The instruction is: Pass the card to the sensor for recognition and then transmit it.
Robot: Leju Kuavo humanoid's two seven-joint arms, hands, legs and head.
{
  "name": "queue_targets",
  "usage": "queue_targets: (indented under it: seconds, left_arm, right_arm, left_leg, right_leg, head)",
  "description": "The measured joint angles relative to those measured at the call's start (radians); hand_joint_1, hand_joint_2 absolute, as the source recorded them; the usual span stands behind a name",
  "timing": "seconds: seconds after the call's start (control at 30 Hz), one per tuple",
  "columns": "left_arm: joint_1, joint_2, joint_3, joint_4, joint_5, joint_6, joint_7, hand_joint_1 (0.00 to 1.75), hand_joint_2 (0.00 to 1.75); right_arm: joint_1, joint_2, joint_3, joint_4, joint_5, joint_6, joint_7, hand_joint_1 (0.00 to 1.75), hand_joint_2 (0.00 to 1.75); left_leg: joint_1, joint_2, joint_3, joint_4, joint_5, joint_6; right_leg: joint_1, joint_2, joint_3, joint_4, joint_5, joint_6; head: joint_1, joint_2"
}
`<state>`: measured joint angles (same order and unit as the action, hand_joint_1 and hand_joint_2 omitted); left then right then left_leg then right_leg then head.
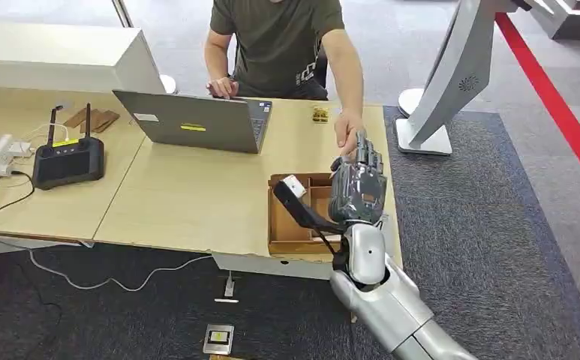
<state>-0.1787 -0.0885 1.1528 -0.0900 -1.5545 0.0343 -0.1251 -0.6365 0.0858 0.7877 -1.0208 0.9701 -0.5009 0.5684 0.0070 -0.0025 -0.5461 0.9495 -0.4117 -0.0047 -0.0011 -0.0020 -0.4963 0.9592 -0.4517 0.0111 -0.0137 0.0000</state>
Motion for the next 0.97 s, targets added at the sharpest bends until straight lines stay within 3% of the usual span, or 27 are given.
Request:
queue_targets:
  seconds: [0.37, 0.53, 0.57, 0.63, 0.7, 0.8, 0.87, 0.97]
  left_arm:
    - [0.003, 0.0, 0.001, 0.0, 0.0, 0.003, -0.013, 0.0, 1.75]
    - [0.003, 0.0, 0.002, 0.0, 0.0, 0.004, -0.021, 0.0, 1.75]
    - [0.004, 0.0, 0.003, 0.0, 0.0, 0.005, -0.022, 0.0, 0.0]
    - [0.005, 0.0, 0.004, 0.0, 0.0, 0.01, -0.026, 0.0, 0.0]
    - [0.008, 0.0, 0.007, 0.0, 0.0, 0.019, -0.035, 0.0, 0.0]
    - [0.015, 0.0, 0.011, 0.0, 0.0, 0.036, -0.041, 0.0, 0.0]
    - [0.022, 0.0, 0.013, 0.0, 0.0, 0.051, -0.048, 0.0, 0.0]
    - [0.025, 0.002, 0.025, 0.0, 0.0, 0.07, -0.058, 0.0, 0.0]
  right_arm:
    - [-0.003, 0.014, 0.003, 0.029, -0.013, -0.042, -0.03, 0.0, 1.75]
    - [-0.002, 0.011, 0.002, 0.028, -0.021, -0.105, -0.062, 0.0, 1.75]
    - [-0.001, 0.009, 0.0, 0.027, -0.035, -0.132, -0.079, 0.0, 1.75]
    - [0.007, 0.006, -0.007, 0.021, -0.047, -0.166, -0.112, 0.0, 1.75]
    - [0.036, 0.0, -0.036, -0.01, -0.033, -0.186, -0.199, 0.0, 1.75]
    - [0.113, 0.0, -0.124, -0.082, -0.035, -0.189, -0.395, 0.0, 1.75]
    - [0.167, 0.0, -0.199, -0.137, -0.085, -0.19, -0.505, 0.0, 1.75]
    - [0.243, -0.006, -0.285, -0.214, -0.24, -0.19, -0.604, 0.0, 1.75]
  left_leg:
    - [0.0, 0.0, 0.0, 0.0, 0.0, 0.0]
    - [0.0, 0.0, 0.0, 0.0, 0.0, 0.0]
    - [0.0, 0.0, 0.0, 0.0, 0.0, 0.0]
    - [0.0, 0.0, 0.0, 0.0, 0.0, 0.0]
    - [0.0, 0.0, 0.0, 0.0, 0.0, 0.0]
    - [0.0, 0.0, 0.0, 0.0, 0.0, 0.0]
    - [0.0, 0.0, 0.0, 0.0, 0.0, 0.0]
    - [0.0, 0.0, 0.0, 0.0, -0.001, 0.0]
  right_leg:
    - [0.0, 0.0, 0.0, 0.0, 0.0, 0.0]
    - [0.0, 0.0, 0.0, 0.0, 0.0, 0.0]
    - [0.0, 0.0, 0.0, 0.0, 0.0, 0.0]
    - [0.0, 0.0, 0.0, 0.0, 0.0, 0.0]
    - [0.0, 0.0, 0.0, 0.0, 0.0, 0.0]
    - [0.0, 0.0, 0.0, 0.0, 0.0, 0.0]
    - [0.0, 0.0, 0.0, 0.0, 0.0, 0.0]
    - [0.0, 0.0, -0.001, -0.001, 0.0, 0.0]
  head:
    - [0.0, 0.0]
    - [0.0, 0.0]
    - [0.0, 0.0]
    - [0.0, 0.0]
    - [0.0, 0.0]
    - [0.0, 0.0]
    - [0.0, 0.0]
    - [0.0, 0.0]
